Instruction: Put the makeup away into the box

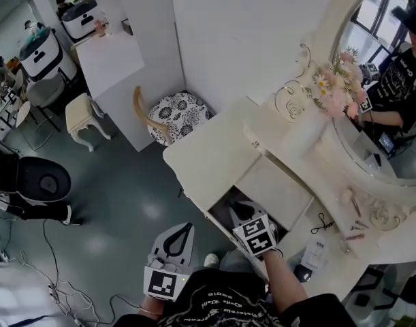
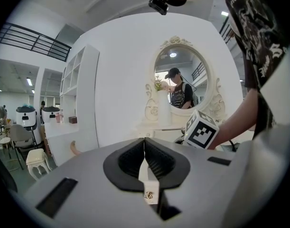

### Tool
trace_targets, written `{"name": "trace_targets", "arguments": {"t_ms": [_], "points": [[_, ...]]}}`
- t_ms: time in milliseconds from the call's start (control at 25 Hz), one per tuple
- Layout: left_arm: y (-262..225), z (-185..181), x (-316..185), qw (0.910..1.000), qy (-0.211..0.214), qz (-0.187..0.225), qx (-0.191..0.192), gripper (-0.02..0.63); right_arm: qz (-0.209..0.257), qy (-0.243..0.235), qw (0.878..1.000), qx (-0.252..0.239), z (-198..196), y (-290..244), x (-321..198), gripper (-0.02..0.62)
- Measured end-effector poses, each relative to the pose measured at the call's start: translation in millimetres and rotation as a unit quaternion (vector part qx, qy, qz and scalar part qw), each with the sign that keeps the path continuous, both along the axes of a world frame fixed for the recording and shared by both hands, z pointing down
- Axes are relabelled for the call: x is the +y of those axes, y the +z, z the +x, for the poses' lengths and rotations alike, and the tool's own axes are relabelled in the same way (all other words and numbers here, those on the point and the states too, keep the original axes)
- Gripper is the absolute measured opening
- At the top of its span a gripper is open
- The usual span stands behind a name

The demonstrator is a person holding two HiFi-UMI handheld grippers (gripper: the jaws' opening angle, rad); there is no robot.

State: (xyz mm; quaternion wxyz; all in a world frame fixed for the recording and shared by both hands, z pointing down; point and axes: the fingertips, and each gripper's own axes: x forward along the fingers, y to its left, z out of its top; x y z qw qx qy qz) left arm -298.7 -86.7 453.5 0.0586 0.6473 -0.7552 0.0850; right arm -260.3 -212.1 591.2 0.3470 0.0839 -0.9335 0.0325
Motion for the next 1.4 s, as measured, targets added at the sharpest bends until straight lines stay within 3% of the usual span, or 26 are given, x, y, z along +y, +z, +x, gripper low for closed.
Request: {"name": "trace_targets", "arguments": {"t_ms": [480,800,1080,1400], "points": [[1.3,-8.9,-0.2,0.9998,-0.019,-0.004,0.004,0.015,-0.005,-0.011,1.000,0.019,-3.2,13.3,5.1,0.090],[5.5,-10.2,-2.7,0.9996,-0.024,-0.007,0.013,0.015,-0.025,-0.033,0.999,0.030,-3.3,15.7,14.2,0.202],[8.9,-10.8,-0.9,0.9994,-0.033,-0.013,0.002,0.015,-0.022,-0.041,0.998,0.033,-1.2,17.2,15.8,0.224],[6.7,-13.4,1.4,0.9989,-0.042,-0.002,0.020,0.015,-0.054,-0.054,0.997,-0.016,5.3,-7.3,24.0,0.233]]}}
